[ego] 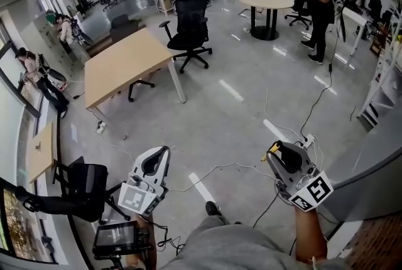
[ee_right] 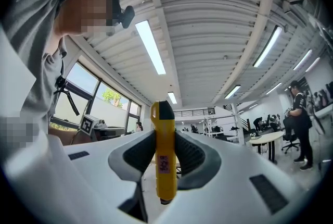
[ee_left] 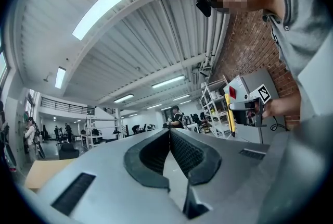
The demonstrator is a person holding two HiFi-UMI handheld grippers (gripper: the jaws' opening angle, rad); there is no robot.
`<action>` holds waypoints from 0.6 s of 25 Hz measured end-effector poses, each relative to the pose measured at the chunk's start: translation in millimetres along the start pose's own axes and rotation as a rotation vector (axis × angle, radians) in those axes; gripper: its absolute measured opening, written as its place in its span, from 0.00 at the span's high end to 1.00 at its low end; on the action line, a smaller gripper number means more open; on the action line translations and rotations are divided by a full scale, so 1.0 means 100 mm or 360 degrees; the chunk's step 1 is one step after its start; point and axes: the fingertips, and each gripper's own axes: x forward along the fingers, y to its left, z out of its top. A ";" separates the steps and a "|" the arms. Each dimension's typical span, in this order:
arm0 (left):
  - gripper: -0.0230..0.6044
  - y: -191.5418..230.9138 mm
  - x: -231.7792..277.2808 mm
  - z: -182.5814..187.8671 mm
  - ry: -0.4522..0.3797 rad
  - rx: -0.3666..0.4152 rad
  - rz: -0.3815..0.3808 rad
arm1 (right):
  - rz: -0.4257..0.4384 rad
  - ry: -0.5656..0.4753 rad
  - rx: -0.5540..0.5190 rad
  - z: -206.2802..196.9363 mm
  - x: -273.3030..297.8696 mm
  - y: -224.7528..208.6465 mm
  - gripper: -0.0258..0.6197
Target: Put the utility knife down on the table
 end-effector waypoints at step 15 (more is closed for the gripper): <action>0.95 1.01 1.02 -0.47 -0.0042 -0.0068 -0.0143 | -0.0186 0.0022 -0.0026 -0.21 1.00 -0.77 0.78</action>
